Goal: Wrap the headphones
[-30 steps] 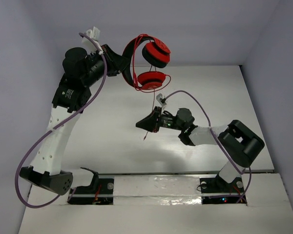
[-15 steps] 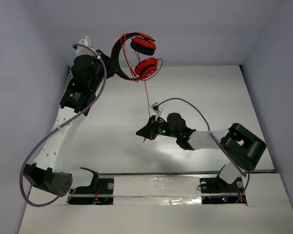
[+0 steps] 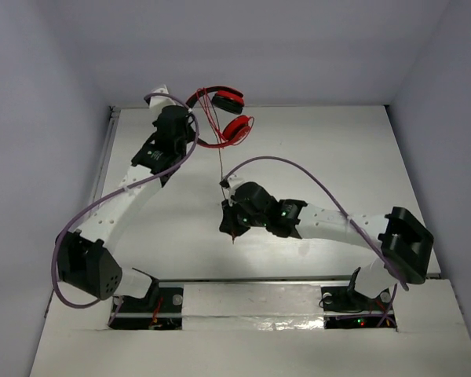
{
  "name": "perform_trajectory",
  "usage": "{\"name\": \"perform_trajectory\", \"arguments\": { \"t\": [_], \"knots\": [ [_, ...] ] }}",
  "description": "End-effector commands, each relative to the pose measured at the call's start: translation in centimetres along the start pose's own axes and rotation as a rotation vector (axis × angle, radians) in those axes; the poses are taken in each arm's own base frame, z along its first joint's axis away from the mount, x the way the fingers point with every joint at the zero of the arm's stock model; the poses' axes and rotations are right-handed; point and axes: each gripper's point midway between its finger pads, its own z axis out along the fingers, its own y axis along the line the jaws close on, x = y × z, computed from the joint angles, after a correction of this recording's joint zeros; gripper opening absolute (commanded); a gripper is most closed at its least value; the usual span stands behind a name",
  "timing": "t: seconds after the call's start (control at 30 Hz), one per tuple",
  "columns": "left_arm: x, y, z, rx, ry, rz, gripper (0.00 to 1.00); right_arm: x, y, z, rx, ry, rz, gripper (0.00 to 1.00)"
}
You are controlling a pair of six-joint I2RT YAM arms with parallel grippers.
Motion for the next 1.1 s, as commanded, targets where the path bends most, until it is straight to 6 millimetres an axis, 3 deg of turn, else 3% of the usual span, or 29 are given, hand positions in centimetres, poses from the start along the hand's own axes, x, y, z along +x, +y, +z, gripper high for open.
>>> {"name": "perform_trajectory", "arguments": {
  "t": [0.0,0.17,0.27,0.3,0.53,0.77,1.07],
  "knots": [
    [-0.9,0.2,0.3,-0.082,-0.095,0.074,0.00,-0.1,0.5,-3.6,0.098,0.093,-0.083,0.00],
    [3.5,1.0,1.3,-0.137,-0.019,0.212,0.00,-2.7,2.4,-7.3,0.090,0.080,-0.121,0.00],
    [5.1,0.9,1.1,-0.132,0.013,0.253,0.00,-3.9,1.9,-9.2,0.146,0.059,-0.155,0.00],
    [5.7,0.5,0.8,-0.119,0.026,0.276,0.00,-5.2,2.0,-9.8,0.162,0.029,-0.173,0.00],
    [8.5,-0.7,-1.4,-0.024,0.116,0.366,0.00,-9.2,0.0,-12.8,0.341,-0.077,-0.269,0.00],
    [12.0,-1.1,-3.9,0.113,0.244,0.498,0.00,-12.6,-2.6,-14.2,0.523,-0.201,-0.384,0.00],
    [13.9,-1.9,-7.4,0.351,0.333,0.598,0.00,-16.2,-5.4,-16.5,0.711,-0.395,-0.452,0.00]
  ]
}}
